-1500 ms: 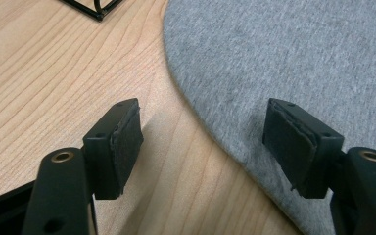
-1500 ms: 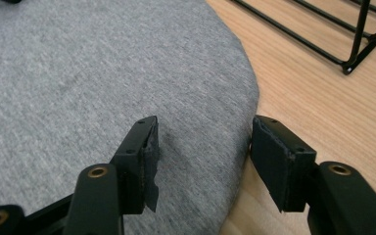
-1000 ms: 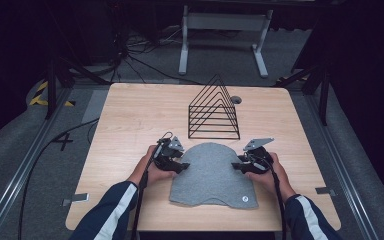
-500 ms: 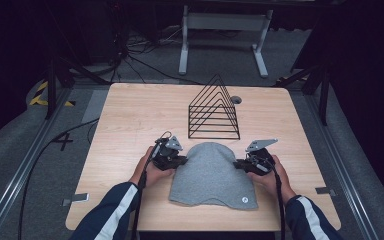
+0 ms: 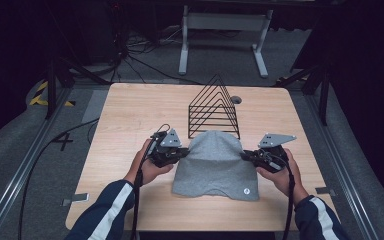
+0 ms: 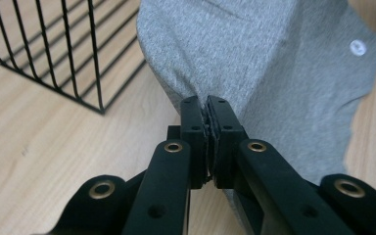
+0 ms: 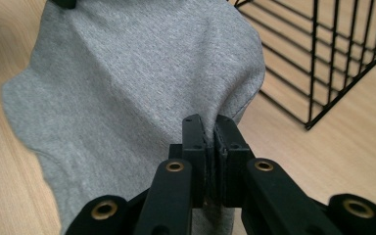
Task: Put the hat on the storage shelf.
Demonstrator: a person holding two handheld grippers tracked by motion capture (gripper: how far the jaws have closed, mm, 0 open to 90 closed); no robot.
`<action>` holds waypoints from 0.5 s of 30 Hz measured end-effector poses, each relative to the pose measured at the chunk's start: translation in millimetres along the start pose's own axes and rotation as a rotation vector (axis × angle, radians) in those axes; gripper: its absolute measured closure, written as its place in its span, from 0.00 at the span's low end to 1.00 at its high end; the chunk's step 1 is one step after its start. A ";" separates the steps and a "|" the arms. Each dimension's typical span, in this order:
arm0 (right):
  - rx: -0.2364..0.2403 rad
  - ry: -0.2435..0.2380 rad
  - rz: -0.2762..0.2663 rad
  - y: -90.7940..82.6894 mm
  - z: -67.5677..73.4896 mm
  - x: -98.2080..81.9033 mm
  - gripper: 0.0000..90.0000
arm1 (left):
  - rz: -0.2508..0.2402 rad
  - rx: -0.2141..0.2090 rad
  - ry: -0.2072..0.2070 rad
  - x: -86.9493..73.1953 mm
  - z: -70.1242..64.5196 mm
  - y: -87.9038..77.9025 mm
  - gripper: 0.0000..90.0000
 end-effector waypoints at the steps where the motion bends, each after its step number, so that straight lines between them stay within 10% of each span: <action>1: -0.003 -0.002 -0.003 -1.9 -0.4 2.0 0.95 | -0.008 0.004 0.007 4.9 0.8 -2.5 0.97; 15: -0.060 -0.052 -0.091 -43.2 -17.3 54.5 0.95 | -0.042 0.045 0.090 59.5 4.1 -34.8 0.97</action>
Point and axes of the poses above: each handheld gripper's, and its own axes: y roughly forward along the jaws, x roughly out of its top, z roughly to its left, the point moved 5 cm from there along y, roughly forward along the jaws, and after that the axes turned 6 degrees about -x, right-handed, at the moved point
